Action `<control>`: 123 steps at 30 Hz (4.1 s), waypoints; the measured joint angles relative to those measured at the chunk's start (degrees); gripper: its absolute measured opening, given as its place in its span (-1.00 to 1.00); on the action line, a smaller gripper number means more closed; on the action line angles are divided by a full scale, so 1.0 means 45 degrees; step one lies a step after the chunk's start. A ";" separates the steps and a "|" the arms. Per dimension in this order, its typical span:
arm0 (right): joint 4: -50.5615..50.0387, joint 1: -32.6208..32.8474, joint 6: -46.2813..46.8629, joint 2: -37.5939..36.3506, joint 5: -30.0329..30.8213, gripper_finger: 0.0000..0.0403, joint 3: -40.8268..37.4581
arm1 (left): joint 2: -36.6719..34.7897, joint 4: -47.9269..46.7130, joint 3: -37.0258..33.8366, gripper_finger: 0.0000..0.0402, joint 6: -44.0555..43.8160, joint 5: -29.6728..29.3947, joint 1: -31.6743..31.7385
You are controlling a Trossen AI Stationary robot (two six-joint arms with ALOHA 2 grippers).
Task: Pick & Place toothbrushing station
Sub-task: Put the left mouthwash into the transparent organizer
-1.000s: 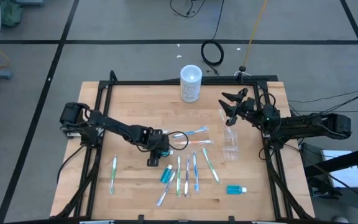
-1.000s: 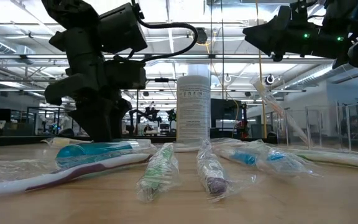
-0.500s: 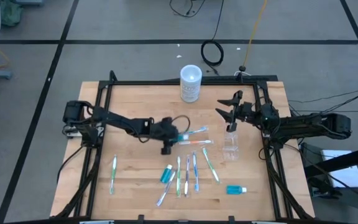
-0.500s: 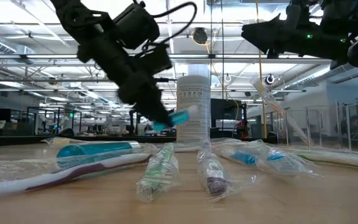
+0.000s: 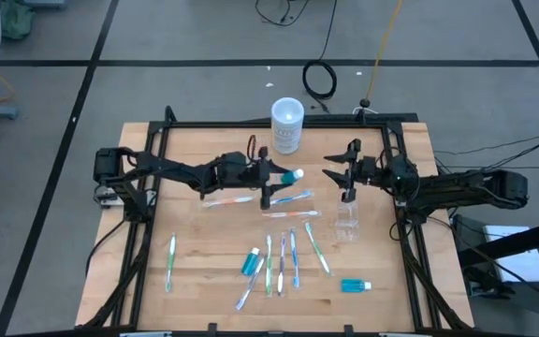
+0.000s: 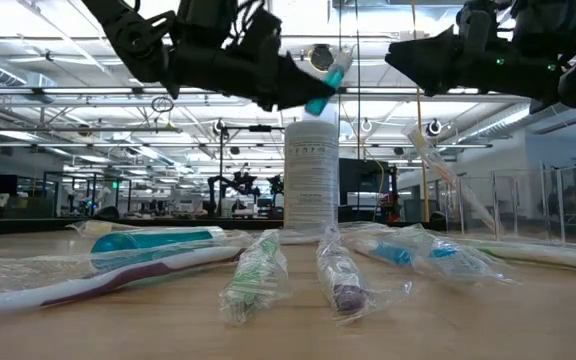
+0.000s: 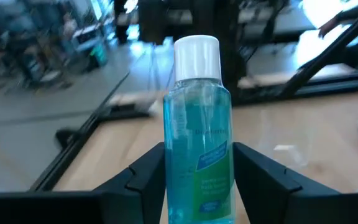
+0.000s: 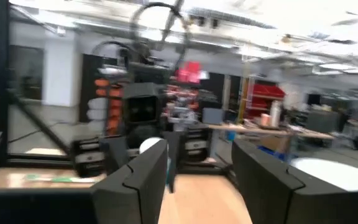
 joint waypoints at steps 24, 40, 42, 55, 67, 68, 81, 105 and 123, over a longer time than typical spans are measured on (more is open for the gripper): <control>0.0455 0.1475 0.0006 0.4824 -0.1598 0.12 0.3506 | -0.0005 0.0883 0.0003 -0.15 -0.0403 0.1217 -0.0153; 0.1156 0.1475 0.0246 0.5075 -0.1625 -0.55 0.3496 | -0.0010 0.0849 0.0005 -0.15 -0.0427 0.1188 -0.0191; 0.1114 0.1475 0.0246 0.5070 -0.1625 -0.55 0.3496 | -0.0010 0.0837 0.0005 -0.15 -0.0432 0.1185 -0.0193; 0.0591 0.1361 0.0380 0.5070 -0.1595 -0.55 0.3481 | -0.0015 0.0496 0.0005 0.18 -0.0344 -0.0201 -0.0389; -0.2957 0.0541 0.3089 0.2852 -0.2654 -0.54 0.3305 | -0.0072 0.0495 0.0005 0.52 -0.0418 -0.1104 -0.0735; -0.3801 0.0575 0.2930 0.2357 -0.2664 -0.54 0.3214 | -0.0186 0.0348 0.0005 0.52 -0.0435 -0.1153 -0.0735; -1.3958 0.1399 0.2430 -0.5156 0.0131 -0.54 0.2345 | -0.0894 -0.1725 0.0024 0.53 -0.0400 -0.1147 -0.0527; -1.8739 0.1583 0.2977 -0.8585 0.2204 -0.54 0.1742 | -0.0889 -0.2180 0.0015 0.40 -0.0485 -0.1117 -0.0541; -1.9642 0.1582 0.3595 -0.9105 -0.0402 -0.54 0.0992 | -0.0889 -0.2180 0.0010 0.38 -0.0738 -0.1108 -0.0538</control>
